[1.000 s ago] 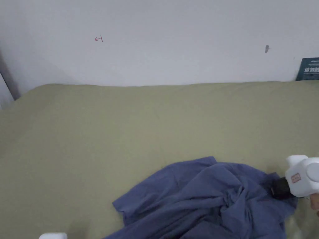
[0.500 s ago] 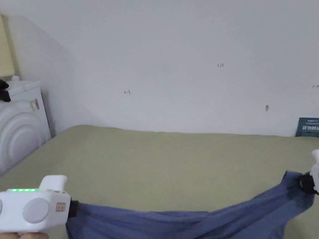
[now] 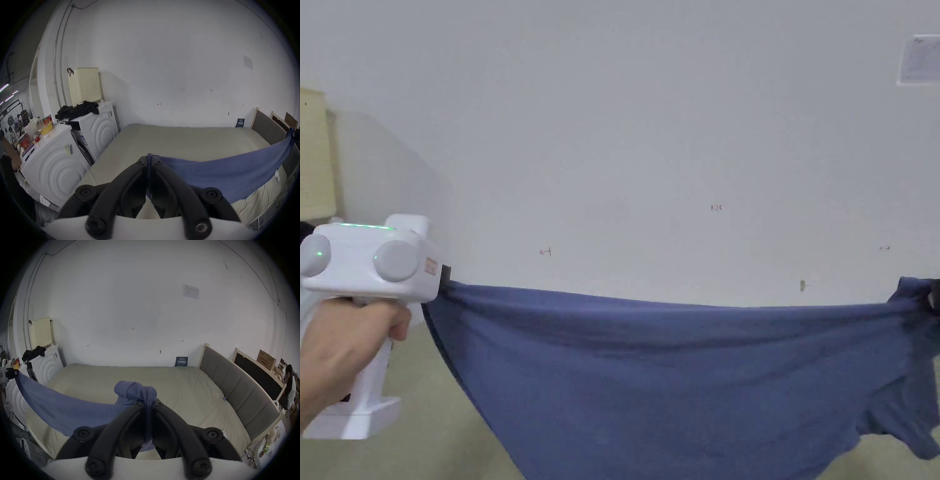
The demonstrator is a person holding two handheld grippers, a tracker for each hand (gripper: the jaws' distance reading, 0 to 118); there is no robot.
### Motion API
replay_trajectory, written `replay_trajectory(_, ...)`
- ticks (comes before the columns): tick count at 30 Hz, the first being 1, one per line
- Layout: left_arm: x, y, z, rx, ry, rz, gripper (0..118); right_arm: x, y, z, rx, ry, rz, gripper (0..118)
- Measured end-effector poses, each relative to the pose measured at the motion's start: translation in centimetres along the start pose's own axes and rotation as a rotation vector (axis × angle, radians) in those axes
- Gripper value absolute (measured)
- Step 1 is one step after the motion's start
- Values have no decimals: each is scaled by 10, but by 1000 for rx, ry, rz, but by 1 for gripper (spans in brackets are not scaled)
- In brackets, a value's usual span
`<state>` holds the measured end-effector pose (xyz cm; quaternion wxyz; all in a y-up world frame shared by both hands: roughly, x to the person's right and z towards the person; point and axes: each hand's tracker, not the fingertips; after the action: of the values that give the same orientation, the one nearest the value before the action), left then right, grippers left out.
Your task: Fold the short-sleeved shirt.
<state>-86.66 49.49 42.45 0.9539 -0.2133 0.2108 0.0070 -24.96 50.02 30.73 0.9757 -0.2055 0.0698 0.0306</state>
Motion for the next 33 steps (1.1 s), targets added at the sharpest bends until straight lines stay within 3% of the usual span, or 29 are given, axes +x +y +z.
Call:
replay_trajectory(8,28,50,-1,56,-20,27,3,13,29,-21,28,-54,-16,9)
replay_trajectory(17,47,86,-67,49,18,48,3,24,59,-82,51,-65,-90,9)
replay_trajectory(33,72,86,-209,75,140,-1,3,-2,79,-216,47,-74,-18,9)
